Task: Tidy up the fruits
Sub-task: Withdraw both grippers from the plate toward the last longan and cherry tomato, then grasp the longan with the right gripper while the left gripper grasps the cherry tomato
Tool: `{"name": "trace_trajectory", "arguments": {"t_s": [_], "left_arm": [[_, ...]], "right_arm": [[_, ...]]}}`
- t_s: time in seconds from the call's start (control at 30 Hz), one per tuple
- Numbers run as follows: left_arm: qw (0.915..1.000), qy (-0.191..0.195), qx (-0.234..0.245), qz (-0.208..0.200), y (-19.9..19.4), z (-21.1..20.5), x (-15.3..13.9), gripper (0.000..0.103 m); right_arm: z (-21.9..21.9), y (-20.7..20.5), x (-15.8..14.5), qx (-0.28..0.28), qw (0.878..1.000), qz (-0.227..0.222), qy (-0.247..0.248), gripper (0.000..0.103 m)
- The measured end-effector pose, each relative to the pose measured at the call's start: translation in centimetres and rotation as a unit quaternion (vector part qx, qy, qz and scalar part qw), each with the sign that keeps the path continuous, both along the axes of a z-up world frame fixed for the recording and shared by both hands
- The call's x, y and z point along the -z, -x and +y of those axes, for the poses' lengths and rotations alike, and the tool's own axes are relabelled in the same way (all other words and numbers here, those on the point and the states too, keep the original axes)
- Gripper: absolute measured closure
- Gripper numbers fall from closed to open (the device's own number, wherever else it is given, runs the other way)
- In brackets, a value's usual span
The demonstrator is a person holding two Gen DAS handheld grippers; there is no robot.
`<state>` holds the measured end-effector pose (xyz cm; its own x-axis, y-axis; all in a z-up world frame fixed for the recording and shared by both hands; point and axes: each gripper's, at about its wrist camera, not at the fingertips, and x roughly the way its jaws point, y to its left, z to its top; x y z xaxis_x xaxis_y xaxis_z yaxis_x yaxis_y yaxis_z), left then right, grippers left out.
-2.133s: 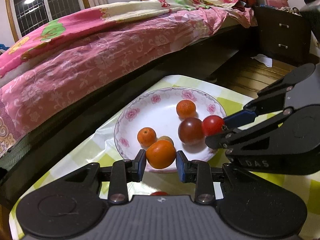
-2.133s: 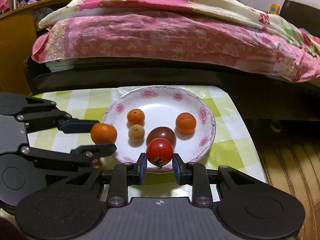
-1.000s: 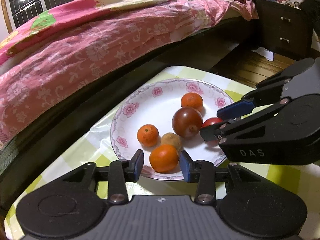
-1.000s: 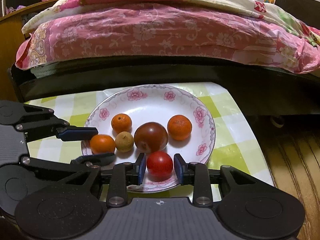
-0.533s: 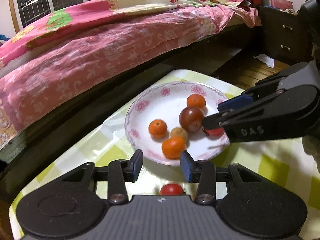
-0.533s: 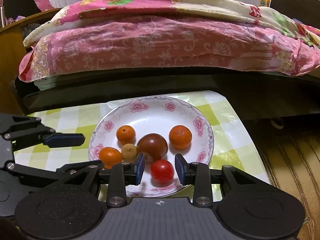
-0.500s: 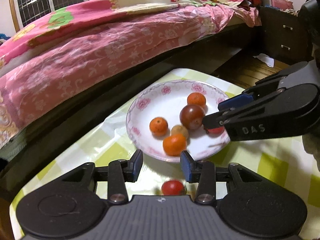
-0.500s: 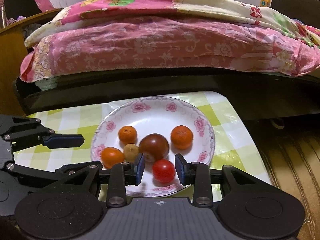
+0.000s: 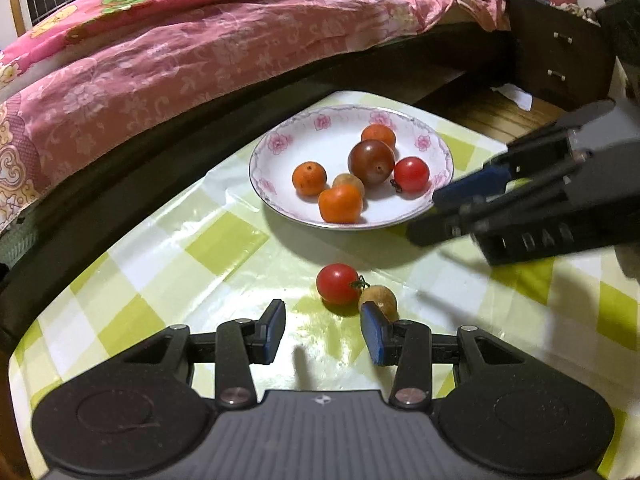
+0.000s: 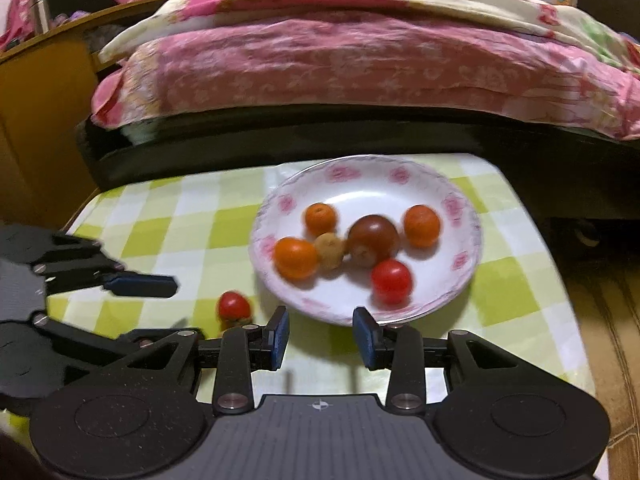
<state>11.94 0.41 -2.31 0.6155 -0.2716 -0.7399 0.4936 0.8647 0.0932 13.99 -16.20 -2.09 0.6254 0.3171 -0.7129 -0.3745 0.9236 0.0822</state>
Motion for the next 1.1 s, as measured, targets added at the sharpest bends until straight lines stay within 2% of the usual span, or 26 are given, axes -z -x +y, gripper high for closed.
{"name": "trace_trajectory", "arguments": {"t_s": [0.17, 0.3, 0.53, 0.8, 0.87, 0.9, 1.1], "left_arm": [[1.0000, 0.004, -0.005, 0.003, -0.2, 0.6, -0.1, 0.054], [1.0000, -0.003, -0.001, 0.002, -0.1, 0.9, -0.2, 0.054], [0.9999, -0.014, -0.007, -0.001, -0.3, 2.2, -0.5, 0.053], [0.9999, -0.002, -0.013, 0.007, -0.5, 2.9, -0.2, 0.053], [0.9999, 0.003, -0.011, 0.011, -0.6, 2.8, -0.2, 0.053], [0.9999, 0.004, -0.009, 0.012, -0.6, 2.6, -0.2, 0.053], [0.9998, 0.004, 0.011, 0.013, -0.7, 1.0, 0.1, 0.053]], "right_arm": [[1.3, 1.2, -0.2, -0.037, 0.999, -0.005, 0.000, 0.070], [2.1, 1.3, 0.7, -0.056, 0.998, 0.016, -0.003, 0.070], [3.9, 1.3, 1.9, -0.085, 0.996, 0.026, 0.004, 0.070], [4.9, -0.2, 2.9, -0.084, 0.995, 0.043, 0.013, 0.070], [4.8, -0.2, 2.8, -0.084, 0.996, 0.039, 0.013, 0.074], [4.7, -0.2, 2.7, -0.083, 0.996, 0.038, 0.014, 0.080], [3.8, 0.2, 2.5, -0.075, 0.996, 0.047, 0.021, 0.081]]}}
